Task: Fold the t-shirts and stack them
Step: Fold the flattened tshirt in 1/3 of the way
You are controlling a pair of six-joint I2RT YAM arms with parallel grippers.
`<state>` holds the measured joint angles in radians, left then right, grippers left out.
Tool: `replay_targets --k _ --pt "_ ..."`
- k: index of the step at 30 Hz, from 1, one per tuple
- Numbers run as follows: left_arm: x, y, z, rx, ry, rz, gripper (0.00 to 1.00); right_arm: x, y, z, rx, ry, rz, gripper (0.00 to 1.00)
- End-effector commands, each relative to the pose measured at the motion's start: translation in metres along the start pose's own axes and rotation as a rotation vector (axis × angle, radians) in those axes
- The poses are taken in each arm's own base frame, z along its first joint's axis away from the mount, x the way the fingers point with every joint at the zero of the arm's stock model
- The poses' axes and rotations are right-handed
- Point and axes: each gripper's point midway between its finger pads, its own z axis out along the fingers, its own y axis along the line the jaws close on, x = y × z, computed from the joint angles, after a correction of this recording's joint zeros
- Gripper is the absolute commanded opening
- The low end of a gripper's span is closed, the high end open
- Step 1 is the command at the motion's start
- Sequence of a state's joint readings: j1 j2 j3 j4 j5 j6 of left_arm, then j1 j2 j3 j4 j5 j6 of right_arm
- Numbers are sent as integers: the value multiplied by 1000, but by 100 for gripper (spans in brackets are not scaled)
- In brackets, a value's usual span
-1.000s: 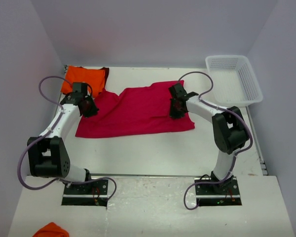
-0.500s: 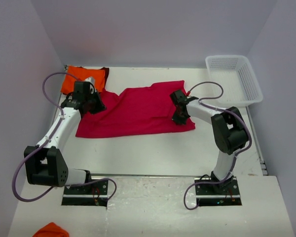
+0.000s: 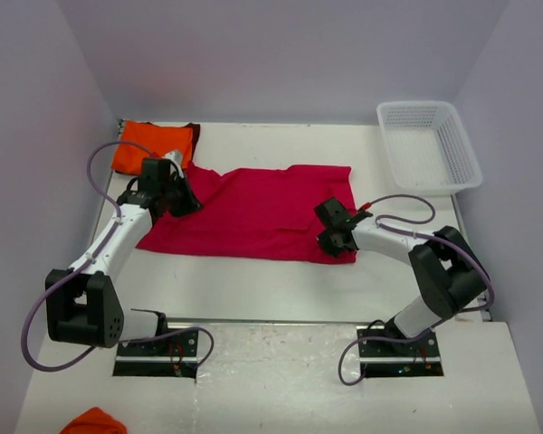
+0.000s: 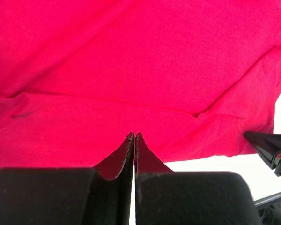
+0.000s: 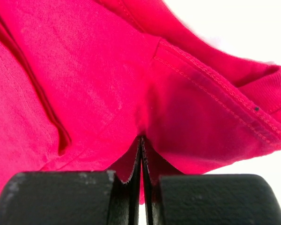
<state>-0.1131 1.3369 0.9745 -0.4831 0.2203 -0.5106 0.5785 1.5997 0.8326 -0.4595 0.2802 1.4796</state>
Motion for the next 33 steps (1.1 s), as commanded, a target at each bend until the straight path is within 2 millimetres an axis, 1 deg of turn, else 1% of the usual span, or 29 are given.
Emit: replay_targets --k 1,2,3,4,5,7,9,10,11,12,13,14,15,16,18,19,20,21,22,24,25,26,27,28,29,30,31,32,33 --pt "-4 -15 -3 70 -29 54 0 28 -108 3 343 19 -32 0" --pt "-4 -15 -3 74 -26 55 0 34 -118 1 362 26 -33 0" --pt "-2 -16 -2 77 -20 55 0 38 -121 1 363 35 -5 0" --pt "0 -18 -1 85 -12 57 0 44 -115 2 326 58 -5 0" --pt "0 -21 -1 98 -11 65 0 54 -116 1 313 79 -27 0" --pt "5 -25 2 119 8 73 0 63 -100 4 240 93 -130 0" --pt "7 -29 5 134 17 86 0 66 -72 1 207 58 -291 0" --pt "12 -37 5 162 35 101 0 60 -75 -6 251 20 -375 0" --pt "13 -40 6 173 42 123 0 65 -43 -21 193 -37 -457 0" --pt "17 -43 8 178 53 139 0 49 -25 -30 163 -176 -525 0" --pt "22 -50 9 195 66 168 0 42 -7 -50 143 -241 -572 0" --pt "26 -55 9 209 76 185 0 41 -2 -63 131 -299 -633 0" --pt "35 -65 9 229 91 215 0 27 9 -76 116 -382 -652 0" --pt "38 -70 8 239 96 235 0 20 19 -91 107 -403 -675 0" --pt "46 -84 8 266 112 270 0 3 26 -115 94 -452 -684 1" --pt "60 -100 7 303 140 303 0 -7 26 -128 99 -480 -694 1" --pt "65 -109 9 320 159 321 0 -13 24 -136 98 -495 -675 1" --pt "73 -118 9 344 183 336 0 -22 22 -150 80 -507 -651 1" --pt "89 -132 8 374 220 363 0 -29 15 -158 95 -522 -665 1" --pt "106 -153 11 426 266 393 0 -44 5 -172 99 -552 -628 1" --pt "126 -168 10 461 304 434 0 -59 -3 -187 96 -590 -628 0" --pt "135 -178 17 470 331 451 0 -69 -8 -197 93 -619 -594 0" --pt "152 -189 17 485 362 482 0 -81 -13 -207 95 -651 -595 0" --pt "159 -194 22 484 384 481 0 -95 -14 -226 48 -664 -573 0" --pt "167 -200 32 474 405 487 0 -114 -20 -234 69 -668 -569 0" --pt "179 -207 35 474 421 509 0 -125 -22 -245 51 -667 -551 0" --pt "185 -211 40 468 432 515 0 -131 -7 -258 -43 -659 -505 0" --pt "191 -217 51 456 445 522 0 -142 -13 -274 -107 -627 -539 0" --pt "196 -219 56 448 454 526 0 -146 -9 -286 -188 -627 -534 0"
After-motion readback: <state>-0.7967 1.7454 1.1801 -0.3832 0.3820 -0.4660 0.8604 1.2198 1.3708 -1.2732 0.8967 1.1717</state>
